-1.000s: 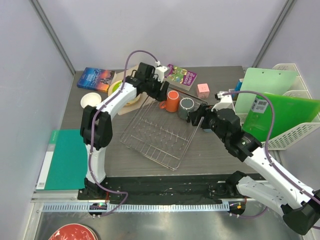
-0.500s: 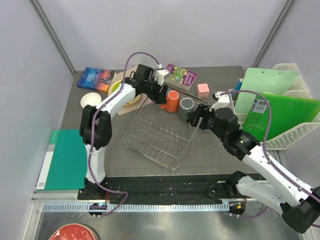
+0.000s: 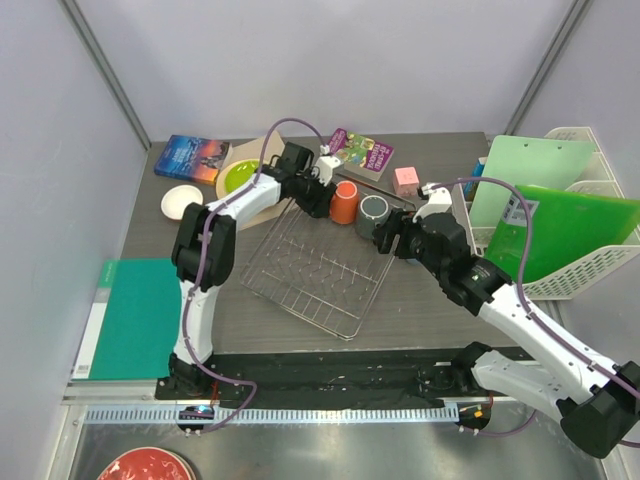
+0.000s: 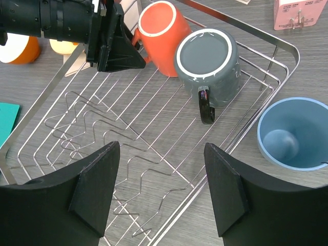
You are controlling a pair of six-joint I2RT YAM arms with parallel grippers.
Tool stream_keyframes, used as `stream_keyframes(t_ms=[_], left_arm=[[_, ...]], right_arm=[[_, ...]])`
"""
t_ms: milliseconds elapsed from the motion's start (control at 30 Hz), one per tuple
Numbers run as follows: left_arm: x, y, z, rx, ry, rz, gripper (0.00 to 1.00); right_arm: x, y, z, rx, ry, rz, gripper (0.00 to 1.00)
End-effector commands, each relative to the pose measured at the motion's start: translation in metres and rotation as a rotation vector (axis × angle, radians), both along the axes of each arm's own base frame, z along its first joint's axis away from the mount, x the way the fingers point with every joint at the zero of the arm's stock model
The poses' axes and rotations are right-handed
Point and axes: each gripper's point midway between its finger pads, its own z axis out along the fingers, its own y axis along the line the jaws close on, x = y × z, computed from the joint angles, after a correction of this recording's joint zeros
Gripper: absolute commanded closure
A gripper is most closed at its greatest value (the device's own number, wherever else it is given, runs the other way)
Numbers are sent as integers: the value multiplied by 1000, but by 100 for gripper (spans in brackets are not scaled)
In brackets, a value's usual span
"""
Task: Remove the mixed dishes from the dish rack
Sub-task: Pick up the cup from the dish rack.
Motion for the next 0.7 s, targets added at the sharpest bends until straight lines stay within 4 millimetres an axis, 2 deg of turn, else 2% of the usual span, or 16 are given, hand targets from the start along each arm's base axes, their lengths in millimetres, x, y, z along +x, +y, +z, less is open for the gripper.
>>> stream_keyframes(t_ms=[0, 300, 400, 500, 533, 667], left_arm=[[20, -6, 9, 20, -113, -2, 52], [24, -14, 18, -2, -169, 9, 52], [23, -15, 13, 5, -165, 9, 53], [22, -14, 6, 13, -152, 16, 65], [22, -13, 2, 18, -146, 18, 73], [20, -13, -5, 14, -130, 30, 86]], right_arm=[[5, 5, 10, 27, -29, 0, 28], [5, 6, 4, 24, -11, -3, 28], [5, 5, 2, 22, -9, -6, 28], [4, 4, -1, 19, -4, -8, 28], [4, 4, -1, 19, -6, -8, 28], [3, 3, 0, 20, -5, -10, 28]])
